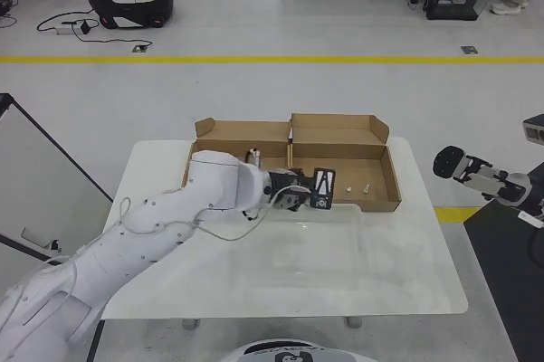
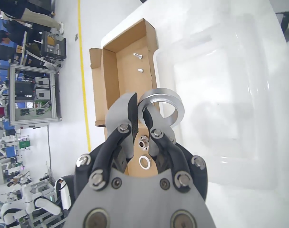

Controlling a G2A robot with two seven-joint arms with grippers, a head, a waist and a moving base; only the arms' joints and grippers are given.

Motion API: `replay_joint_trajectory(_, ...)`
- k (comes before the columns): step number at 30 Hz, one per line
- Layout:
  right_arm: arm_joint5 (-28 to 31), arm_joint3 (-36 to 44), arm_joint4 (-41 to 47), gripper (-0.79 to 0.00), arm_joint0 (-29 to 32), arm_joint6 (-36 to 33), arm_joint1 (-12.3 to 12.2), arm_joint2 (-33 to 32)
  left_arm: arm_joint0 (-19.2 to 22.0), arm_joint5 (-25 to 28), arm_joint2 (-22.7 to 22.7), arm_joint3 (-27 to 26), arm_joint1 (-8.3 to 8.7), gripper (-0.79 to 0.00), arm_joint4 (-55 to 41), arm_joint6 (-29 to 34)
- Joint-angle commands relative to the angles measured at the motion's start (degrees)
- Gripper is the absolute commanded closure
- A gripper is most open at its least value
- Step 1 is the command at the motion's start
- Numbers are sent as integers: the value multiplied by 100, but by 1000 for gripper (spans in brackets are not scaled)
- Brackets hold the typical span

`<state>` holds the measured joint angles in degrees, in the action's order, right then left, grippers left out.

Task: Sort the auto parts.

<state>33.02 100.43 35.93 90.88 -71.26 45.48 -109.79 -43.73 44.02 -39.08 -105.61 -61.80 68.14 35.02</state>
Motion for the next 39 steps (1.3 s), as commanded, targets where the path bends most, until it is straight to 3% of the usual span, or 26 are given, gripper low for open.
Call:
replay_joint_trajectory(1, 0, 0, 0, -785, 0, 0, 0, 0, -169, -4, -282, -90, 66, 0, -33, -368)
replay_joint_trajectory(15, 0, 0, 0, -785, 0, 0, 0, 0, -1260, 103, -1980, -312, 384, 0, -507, -2408)
replay_joint_trajectory(27, 0, 0, 0, -785, 0, 0, 0, 0, -1961, 423, -3091, -363, 533, 0, -1079, -3479)
replay_joint_trajectory(39, 0, 0, 0, -785, 0, 0, 0, 0, -2339, 863, -3927, -327, 584, 0, -2229, -4376)
